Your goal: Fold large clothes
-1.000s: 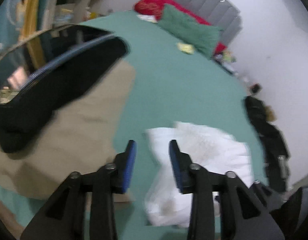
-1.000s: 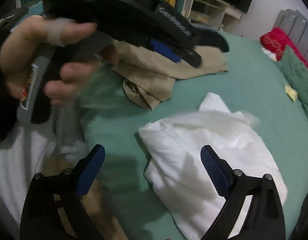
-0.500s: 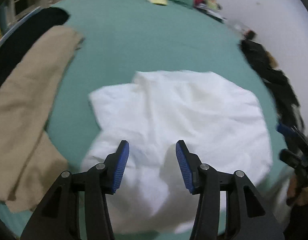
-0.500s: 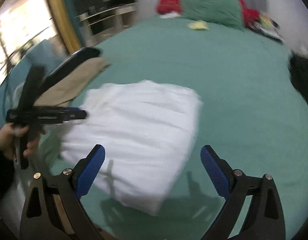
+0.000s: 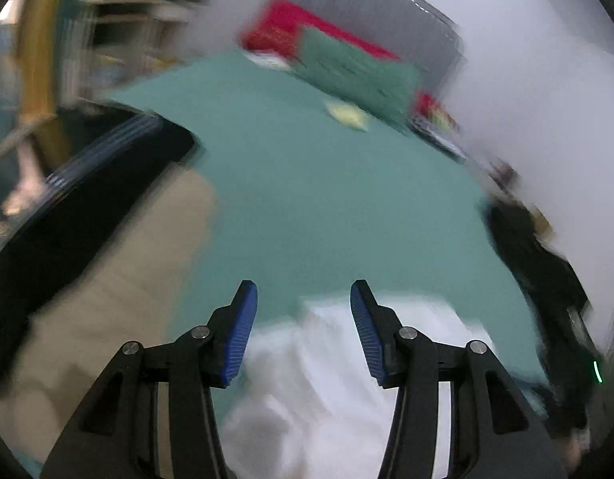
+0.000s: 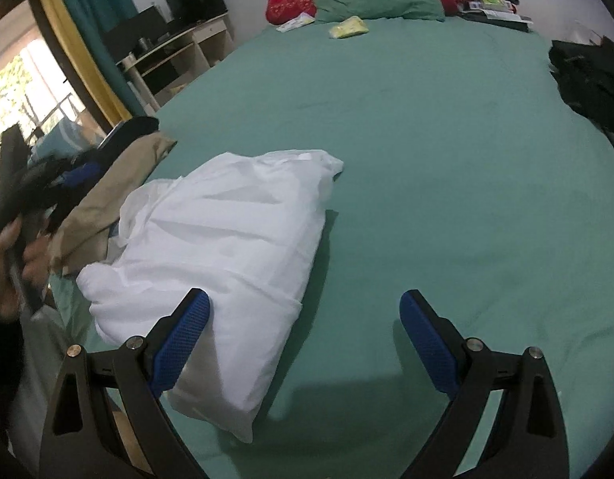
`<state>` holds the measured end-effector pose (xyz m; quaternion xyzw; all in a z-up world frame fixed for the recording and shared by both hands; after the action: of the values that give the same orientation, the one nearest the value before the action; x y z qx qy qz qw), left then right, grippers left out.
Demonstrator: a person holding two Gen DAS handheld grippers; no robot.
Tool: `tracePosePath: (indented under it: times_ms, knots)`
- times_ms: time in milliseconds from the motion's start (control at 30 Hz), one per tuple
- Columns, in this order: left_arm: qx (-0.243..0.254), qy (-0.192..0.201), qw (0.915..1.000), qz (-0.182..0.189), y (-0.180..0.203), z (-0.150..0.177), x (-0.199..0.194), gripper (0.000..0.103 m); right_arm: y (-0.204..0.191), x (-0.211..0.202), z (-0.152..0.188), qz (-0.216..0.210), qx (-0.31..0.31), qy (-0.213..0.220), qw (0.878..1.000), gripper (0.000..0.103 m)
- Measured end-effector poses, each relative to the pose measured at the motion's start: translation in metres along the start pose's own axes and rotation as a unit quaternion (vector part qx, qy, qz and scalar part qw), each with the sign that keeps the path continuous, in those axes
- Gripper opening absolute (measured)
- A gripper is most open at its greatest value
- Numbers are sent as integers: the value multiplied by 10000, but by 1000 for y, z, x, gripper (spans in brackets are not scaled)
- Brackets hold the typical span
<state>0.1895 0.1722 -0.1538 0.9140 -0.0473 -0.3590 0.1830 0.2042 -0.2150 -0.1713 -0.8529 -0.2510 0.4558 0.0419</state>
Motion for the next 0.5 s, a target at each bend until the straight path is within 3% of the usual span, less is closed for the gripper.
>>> tracePosePath:
  times_ms: [133,267,333,400,500]
  knots:
    - [519,-1334,9897,-79,6,47,22,51,5,-2,0,53,32,16,10000,96]
    - [121,-2221,9743,350,-6,66,49,51,2,2,0,17,20,-13,10000,96]
    - [-161,-2331,9715,388,-15,65,63,51,0,6,0,-26,-11,-32,10000,96]
    - [-494,-2179,9736,468,-20,60,64,51,-1,9,1,-38,-9,-53,10000,96]
    - [-778,-1712,9822,-25,-33,39,72,51,1,11,2,-72,41,-50,10000,96]
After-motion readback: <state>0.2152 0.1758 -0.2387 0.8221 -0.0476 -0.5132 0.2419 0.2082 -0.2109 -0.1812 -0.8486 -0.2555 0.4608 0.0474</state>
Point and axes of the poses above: each gripper's, at about its wrist camera, not at the fingertips, and x roughly the way its jaws point, y to its right, z to its underside, the point moved 3 cm from there along x, roughly the way its jaws point, and after that the axes turned 3 degrees about y, right-handed, at the moved point
